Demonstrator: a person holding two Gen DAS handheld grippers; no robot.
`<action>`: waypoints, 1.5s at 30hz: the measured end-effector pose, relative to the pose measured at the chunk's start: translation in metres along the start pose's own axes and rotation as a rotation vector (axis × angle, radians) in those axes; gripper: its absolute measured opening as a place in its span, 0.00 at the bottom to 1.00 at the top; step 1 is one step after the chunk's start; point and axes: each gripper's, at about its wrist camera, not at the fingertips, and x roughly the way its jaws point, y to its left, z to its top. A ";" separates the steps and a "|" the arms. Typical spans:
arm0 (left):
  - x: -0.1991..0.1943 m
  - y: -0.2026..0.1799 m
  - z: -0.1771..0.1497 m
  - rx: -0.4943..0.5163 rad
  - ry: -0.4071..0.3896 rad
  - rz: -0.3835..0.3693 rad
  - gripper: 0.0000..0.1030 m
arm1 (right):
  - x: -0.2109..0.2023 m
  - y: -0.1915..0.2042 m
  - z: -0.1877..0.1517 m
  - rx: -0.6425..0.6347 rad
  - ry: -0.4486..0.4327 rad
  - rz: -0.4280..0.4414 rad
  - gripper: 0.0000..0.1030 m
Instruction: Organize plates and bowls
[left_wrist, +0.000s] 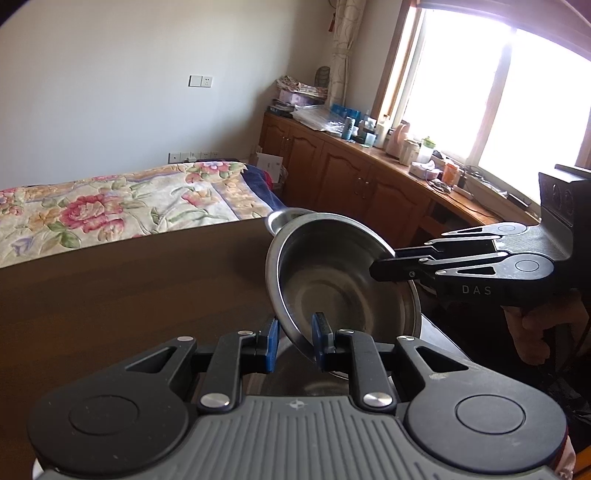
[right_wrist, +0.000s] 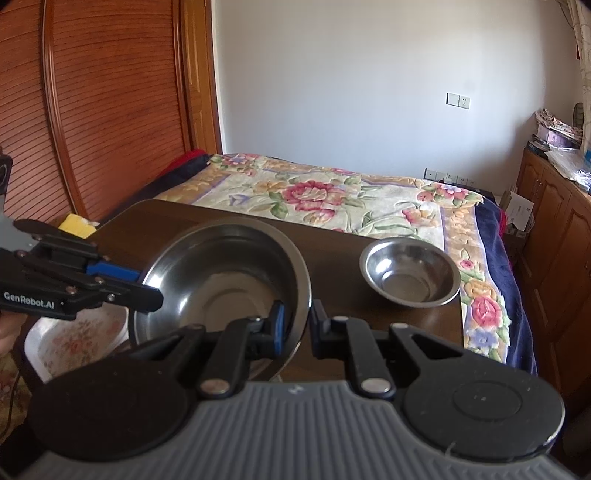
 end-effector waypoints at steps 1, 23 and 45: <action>-0.001 -0.001 -0.002 0.000 0.001 -0.003 0.20 | -0.001 0.001 -0.001 0.000 0.000 0.001 0.16; -0.005 -0.018 -0.048 0.023 0.077 -0.039 0.20 | -0.011 0.026 -0.038 -0.045 0.048 0.006 0.16; 0.001 -0.014 -0.050 0.056 0.058 0.046 0.21 | 0.010 0.035 -0.052 -0.109 0.070 -0.005 0.15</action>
